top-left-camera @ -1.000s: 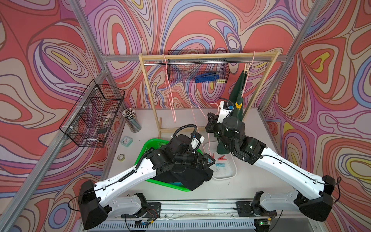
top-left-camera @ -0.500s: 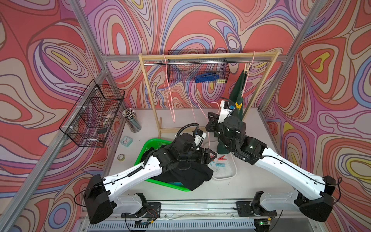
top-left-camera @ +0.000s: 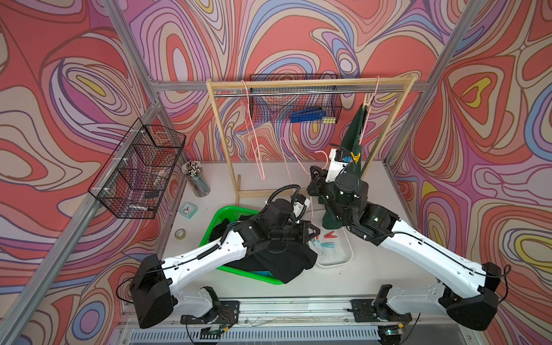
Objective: Remove the clothespins securing t-shirts to the hanger
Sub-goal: Place the hanger on the clothes rail.
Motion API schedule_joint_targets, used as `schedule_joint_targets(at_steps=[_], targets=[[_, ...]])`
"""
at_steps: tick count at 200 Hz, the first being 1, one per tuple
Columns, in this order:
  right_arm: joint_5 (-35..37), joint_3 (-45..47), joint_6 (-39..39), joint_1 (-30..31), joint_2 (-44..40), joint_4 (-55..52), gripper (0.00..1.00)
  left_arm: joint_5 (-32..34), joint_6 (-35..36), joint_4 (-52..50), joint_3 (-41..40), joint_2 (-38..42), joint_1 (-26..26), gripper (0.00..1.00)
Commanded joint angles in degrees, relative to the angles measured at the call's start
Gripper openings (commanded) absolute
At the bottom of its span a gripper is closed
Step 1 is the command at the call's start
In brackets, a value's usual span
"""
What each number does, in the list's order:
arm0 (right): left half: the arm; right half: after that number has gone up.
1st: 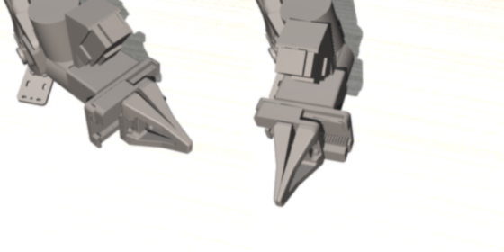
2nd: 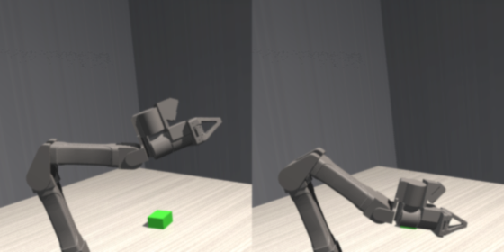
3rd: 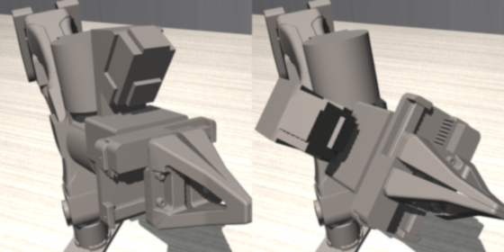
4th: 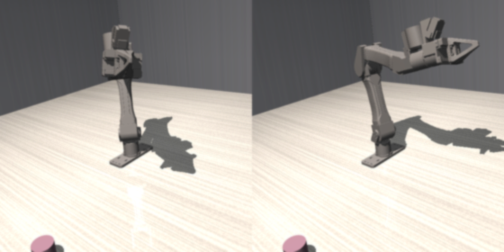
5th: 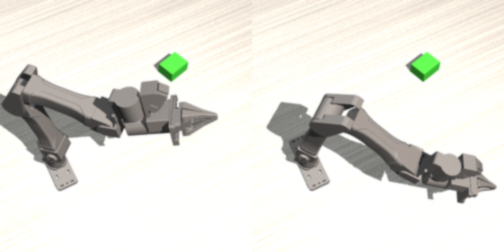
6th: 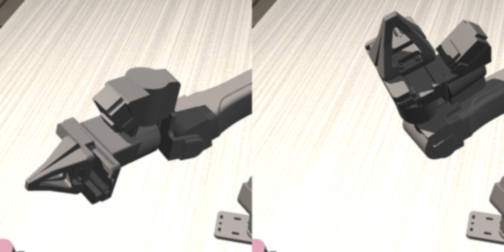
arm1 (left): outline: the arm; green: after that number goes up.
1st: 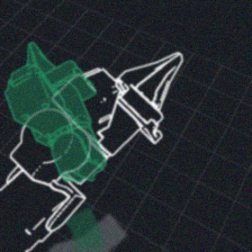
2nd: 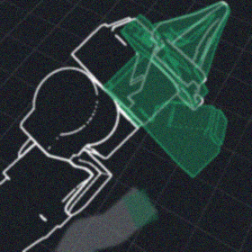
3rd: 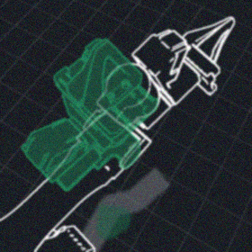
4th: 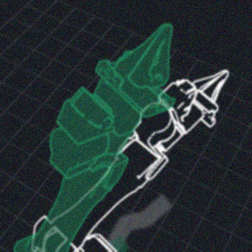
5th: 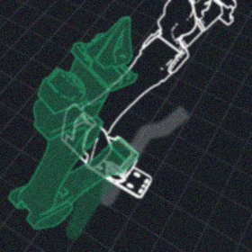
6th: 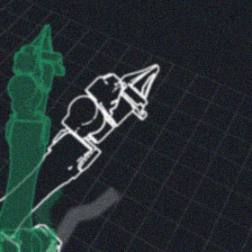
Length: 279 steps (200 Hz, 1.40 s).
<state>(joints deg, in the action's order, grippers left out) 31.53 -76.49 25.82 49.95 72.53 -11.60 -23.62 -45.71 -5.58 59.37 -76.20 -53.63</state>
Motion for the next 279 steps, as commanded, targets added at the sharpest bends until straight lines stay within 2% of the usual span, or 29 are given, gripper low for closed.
schedule_joint_targets(at_steps=[1,36,54,81,107,157,213,253,279], targets=[[0.1,0.4,-0.1,0.0,-0.8,0.3,0.01,0.0,-1.8,0.8,0.3,0.4,0.2,0.00],[-0.2,1.8,-1.0,0.0,-2.7,-0.4,0.28,1.7,-0.6,0.5,-0.2,1.7,0.2,0.00],[-0.5,3.2,-1.3,0.0,-4.6,-1.1,0.46,2.2,-0.1,-0.3,0.4,2.1,0.2,0.00],[-1.1,5.7,-1.8,0.0,-8.2,-2.7,0.68,3.0,0.8,-2.2,2.2,2.4,0.2,0.00],[-0.6,8.5,-2.3,0.0,-12.2,-4.2,0.84,4.3,2.1,-5.1,4.9,2.6,0.2,0.00],[1.4,12.0,-2.6,0.0,-16.9,-7.3,0.98,7.9,2.0,-8.8,11.3,2.4,0.3,0.00],[0.4,12.5,-4.9,0.0,-17.2,-9.6,0.98,7.5,0.9,-13.5,21.9,-2.1,2.7,0.00],[0.2,12.0,-6.8,0.0,-16.3,-12.6,0.98,2.7,-3.1,-10.7,26.1,-4.5,7.2,0.00],[-0.3,11.7,-8.5,0.0,-16.4,-12.7,0.98,3.3,-2.8,-12.2,30.2,-6.4,9.0,0.00]])
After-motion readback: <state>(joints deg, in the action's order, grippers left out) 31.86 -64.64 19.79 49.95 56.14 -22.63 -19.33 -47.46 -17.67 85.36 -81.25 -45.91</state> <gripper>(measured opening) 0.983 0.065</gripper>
